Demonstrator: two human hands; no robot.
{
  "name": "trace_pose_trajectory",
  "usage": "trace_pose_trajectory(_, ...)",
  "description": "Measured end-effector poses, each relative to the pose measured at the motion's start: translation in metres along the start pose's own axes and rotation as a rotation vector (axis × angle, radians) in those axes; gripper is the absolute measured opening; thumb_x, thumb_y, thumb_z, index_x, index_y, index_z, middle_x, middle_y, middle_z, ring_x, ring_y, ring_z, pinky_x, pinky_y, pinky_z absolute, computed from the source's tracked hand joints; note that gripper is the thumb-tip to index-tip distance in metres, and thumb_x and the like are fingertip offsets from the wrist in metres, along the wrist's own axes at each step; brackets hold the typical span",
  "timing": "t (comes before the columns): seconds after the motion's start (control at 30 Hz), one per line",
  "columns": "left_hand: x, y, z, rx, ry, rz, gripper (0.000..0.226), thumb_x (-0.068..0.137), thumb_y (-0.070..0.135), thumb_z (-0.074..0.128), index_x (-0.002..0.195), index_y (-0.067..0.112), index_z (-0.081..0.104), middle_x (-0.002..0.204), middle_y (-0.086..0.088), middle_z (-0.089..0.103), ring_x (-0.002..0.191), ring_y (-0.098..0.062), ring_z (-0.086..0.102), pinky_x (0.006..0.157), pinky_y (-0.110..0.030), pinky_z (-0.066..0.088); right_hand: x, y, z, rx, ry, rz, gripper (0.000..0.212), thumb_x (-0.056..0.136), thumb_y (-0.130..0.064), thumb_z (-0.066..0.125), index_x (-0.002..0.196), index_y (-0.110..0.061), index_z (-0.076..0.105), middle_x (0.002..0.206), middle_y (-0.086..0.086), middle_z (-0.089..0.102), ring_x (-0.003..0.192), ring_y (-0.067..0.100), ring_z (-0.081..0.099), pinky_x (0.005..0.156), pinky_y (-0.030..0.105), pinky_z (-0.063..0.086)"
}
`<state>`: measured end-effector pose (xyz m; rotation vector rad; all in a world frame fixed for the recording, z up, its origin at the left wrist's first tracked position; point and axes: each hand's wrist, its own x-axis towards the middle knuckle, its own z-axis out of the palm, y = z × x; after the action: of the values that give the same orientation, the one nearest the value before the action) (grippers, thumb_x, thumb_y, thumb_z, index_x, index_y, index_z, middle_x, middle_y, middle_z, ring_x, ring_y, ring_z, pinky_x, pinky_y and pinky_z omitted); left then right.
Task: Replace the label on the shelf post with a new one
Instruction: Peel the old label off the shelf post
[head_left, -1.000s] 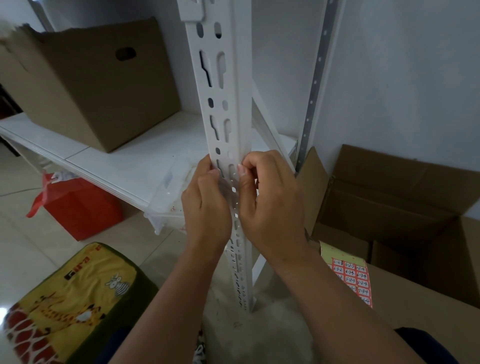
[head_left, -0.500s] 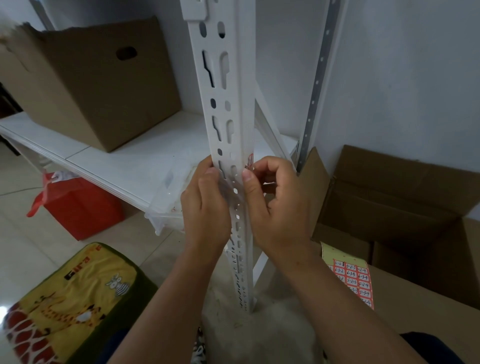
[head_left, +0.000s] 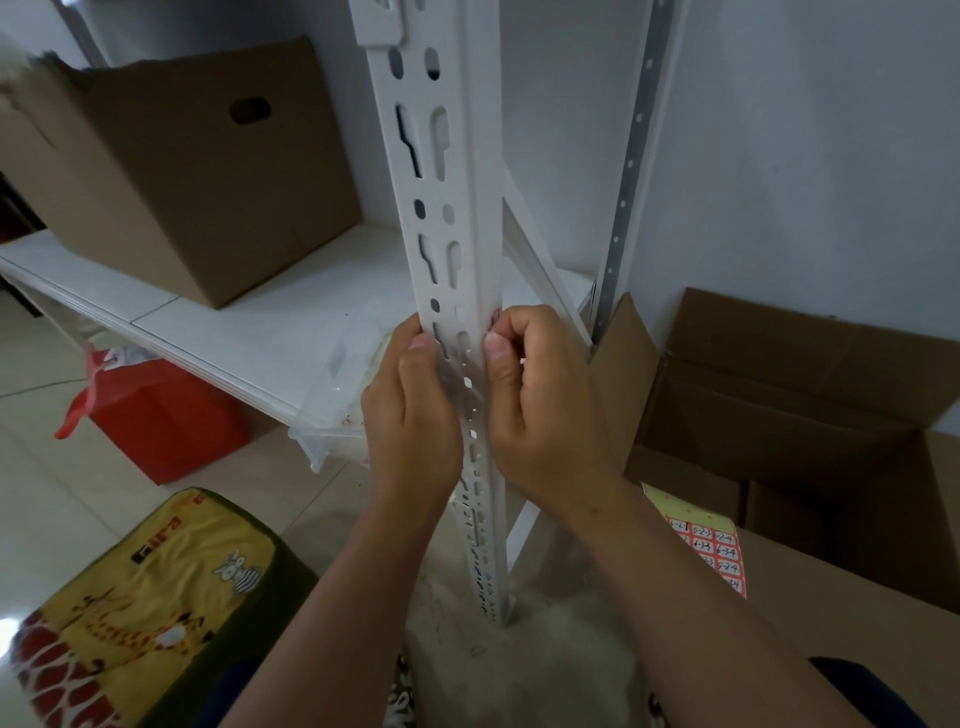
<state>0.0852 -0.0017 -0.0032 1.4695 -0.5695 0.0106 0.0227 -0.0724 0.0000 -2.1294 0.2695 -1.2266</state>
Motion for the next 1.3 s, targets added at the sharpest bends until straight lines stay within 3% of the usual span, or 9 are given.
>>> trace_pose_trajectory(0.17, 0.0, 0.001, 0.0, 0.025, -0.013, 0.009, 0.046, 0.088, 0.041, 0.029, 0.095, 0.009, 0.06, 0.087, -0.013, 0.062, 0.082, -0.033, 0.058, 0.073, -0.057, 0.051, -0.002, 0.003, 0.0, 0.09, -0.025, 0.036, 0.01, 0.099, -0.021, 0.043, 0.093, -0.014, 0.048, 0.082, -0.015, 0.047, 0.075, -0.002, 0.05, 0.061, 0.006, 0.04)
trace_pose_trajectory(0.27, -0.001, 0.002, 0.0, 0.029, -0.023, 0.009, 0.039, 0.093, 0.032, 0.03, 0.096, 0.008, 0.06, 0.085, -0.013, 0.062, 0.08, -0.031, 0.058, 0.072, -0.055, 0.051, -0.003, 0.004, 0.001, 0.105, -0.023, 0.04, 0.008, 0.099, -0.02, 0.044, 0.095, -0.015, 0.048, 0.084, -0.019, 0.047, 0.077, -0.004, 0.051, 0.063, 0.006, 0.042)
trace_pose_trajectory(0.6, -0.003, 0.003, 0.0, 0.003, -0.029, 0.005, 0.038, 0.094, 0.029, 0.03, 0.102, 0.009, 0.062, 0.083, -0.001, 0.064, 0.077, -0.02, 0.061, 0.068, -0.036, 0.054, -0.005, 0.0, 0.001, 0.17, 0.015, 0.044, 0.008, 0.097, -0.021, 0.052, 0.103, -0.023, 0.048, 0.094, -0.025, 0.049, 0.091, -0.006, 0.055, 0.073, 0.006, 0.046)
trace_pose_trajectory(0.73, -0.004, 0.005, 0.001, -0.005, -0.019, 0.016, 0.037, 0.094, 0.028, 0.031, 0.104, 0.01, 0.061, 0.081, 0.003, 0.064, 0.072, -0.012, 0.06, 0.064, -0.028, 0.053, -0.001, -0.002, -0.001, 0.155, 0.017, 0.054, 0.006, 0.096, -0.022, 0.054, 0.099, -0.023, 0.048, 0.091, -0.023, 0.05, 0.089, 0.004, 0.057, 0.07, 0.012, 0.05)
trace_pose_trajectory(0.87, -0.006, 0.005, 0.004, -0.001, 0.013, 0.047, 0.033, 0.094, 0.027, 0.032, 0.098, 0.01, 0.059, 0.067, 0.016, 0.059, 0.061, 0.001, 0.053, 0.052, -0.013, 0.043, 0.0, -0.005, 0.001, 0.038, 0.032, -0.001, 0.005, 0.098, -0.018, 0.053, 0.094, -0.014, 0.052, 0.086, -0.005, 0.058, 0.081, 0.012, 0.056, 0.065, 0.025, 0.051)
trace_pose_trajectory(1.03, -0.007, 0.004, 0.004, 0.016, 0.015, 0.078, 0.025, 0.098, 0.019, 0.032, 0.088, 0.014, 0.054, 0.063, 0.019, 0.055, 0.059, 0.002, 0.05, 0.051, -0.01, 0.039, -0.003, -0.005, 0.001, -0.013, 0.021, -0.044, 0.008, 0.098, -0.015, 0.052, 0.092, -0.01, 0.053, 0.083, -0.001, 0.057, 0.074, 0.01, 0.054, 0.062, 0.018, 0.05)
trace_pose_trajectory(1.13, -0.006, 0.005, 0.002, 0.022, -0.001, 0.064, 0.032, 0.094, 0.027, 0.031, 0.101, 0.013, 0.06, 0.075, 0.01, 0.061, 0.066, -0.001, 0.056, 0.059, -0.02, 0.048, -0.007, -0.004, -0.002, 0.083, -0.012, -0.005, 0.007, 0.098, -0.016, 0.049, 0.091, -0.016, 0.049, 0.079, -0.011, 0.05, 0.075, 0.009, 0.053, 0.06, 0.015, 0.048)
trace_pose_trajectory(1.2, -0.008, 0.006, 0.003, 0.053, -0.003, 0.063, 0.037, 0.094, 0.029, 0.032, 0.118, 0.017, 0.056, 0.089, 0.011, 0.063, 0.077, 0.003, 0.059, 0.067, -0.018, 0.051, -0.008, -0.004, -0.004, 0.152, -0.001, 0.032, 0.006, 0.098, -0.017, 0.047, 0.093, -0.018, 0.048, 0.08, -0.017, 0.049, 0.073, 0.009, 0.054, 0.059, 0.016, 0.048)
trace_pose_trajectory(1.3, -0.015, 0.007, 0.004, 0.126, 0.084, 0.15, 0.046, 0.094, 0.029, 0.037, 0.138, 0.018, 0.039, 0.127, 0.007, 0.054, 0.117, -0.003, 0.052, 0.098, -0.027, 0.048, -0.008, -0.004, -0.007, 0.267, -0.022, 0.111, 0.006, 0.098, -0.018, 0.046, 0.093, -0.019, 0.05, 0.081, -0.011, 0.054, 0.076, 0.014, 0.058, 0.066, 0.028, 0.053)
